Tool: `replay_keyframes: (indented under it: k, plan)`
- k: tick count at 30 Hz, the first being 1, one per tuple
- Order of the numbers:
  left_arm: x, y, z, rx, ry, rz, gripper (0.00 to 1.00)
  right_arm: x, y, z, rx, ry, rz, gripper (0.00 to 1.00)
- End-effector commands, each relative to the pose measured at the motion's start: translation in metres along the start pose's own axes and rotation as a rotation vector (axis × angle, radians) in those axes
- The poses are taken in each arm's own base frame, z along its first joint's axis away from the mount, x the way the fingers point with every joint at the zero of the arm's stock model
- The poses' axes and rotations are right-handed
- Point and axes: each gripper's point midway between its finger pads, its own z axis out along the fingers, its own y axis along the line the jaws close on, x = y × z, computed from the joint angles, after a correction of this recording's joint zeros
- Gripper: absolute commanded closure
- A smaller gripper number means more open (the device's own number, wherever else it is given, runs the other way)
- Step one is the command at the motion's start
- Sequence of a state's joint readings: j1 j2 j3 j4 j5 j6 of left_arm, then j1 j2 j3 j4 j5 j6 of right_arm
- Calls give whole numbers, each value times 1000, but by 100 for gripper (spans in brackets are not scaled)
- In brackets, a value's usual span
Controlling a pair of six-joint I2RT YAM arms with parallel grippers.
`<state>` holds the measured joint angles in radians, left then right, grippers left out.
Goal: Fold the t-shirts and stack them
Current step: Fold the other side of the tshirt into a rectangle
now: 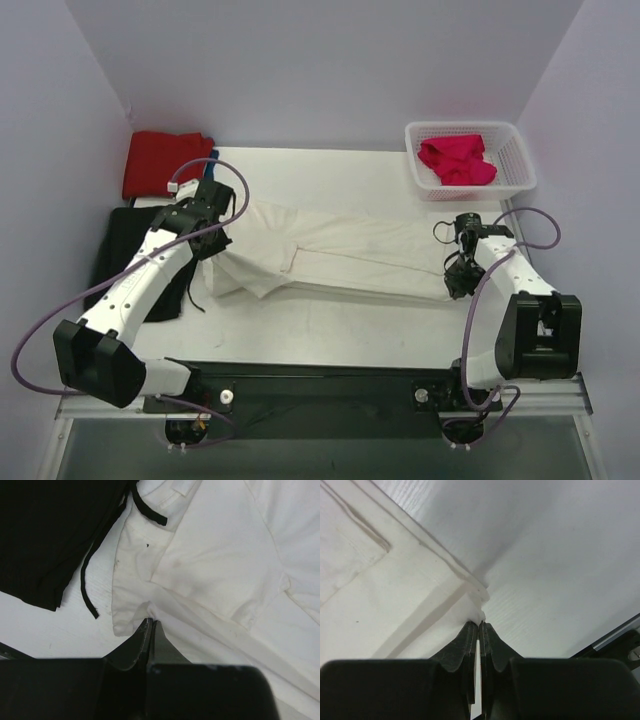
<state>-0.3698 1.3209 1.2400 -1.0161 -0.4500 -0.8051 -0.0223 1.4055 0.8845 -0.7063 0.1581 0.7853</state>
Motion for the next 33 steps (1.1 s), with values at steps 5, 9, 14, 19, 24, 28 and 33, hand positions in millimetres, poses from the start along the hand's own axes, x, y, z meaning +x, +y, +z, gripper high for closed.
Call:
replay_keyframes:
  k: [5, 9, 14, 19, 24, 28, 33]
  plan:
    - [-55, -31, 16, 25, -110, -10, 100, -30, 12, 9, 47, -17, -1, 100]
    - [-63, -41, 27, 11, -108, -4, 100, -42, 26, 11, 37, -17, -7, 100]
    - [-70, -45, 44, -11, -105, 5, 100, -57, 43, 17, 33, -14, -7, 100]
    - [-73, -49, 66, -33, -80, 14, 100, -63, 52, 27, 46, -1, 0, 100]
    - [-78, -65, 92, -36, -56, 29, 100, -72, 63, 30, 36, -4, 1, 100]
    - [-79, -76, 110, -42, -39, 41, 100, -86, 73, 24, 11, -31, 11, 85]
    - [-81, -89, 136, -46, -24, 51, 100, -111, 85, 4, -32, -103, 28, 63]
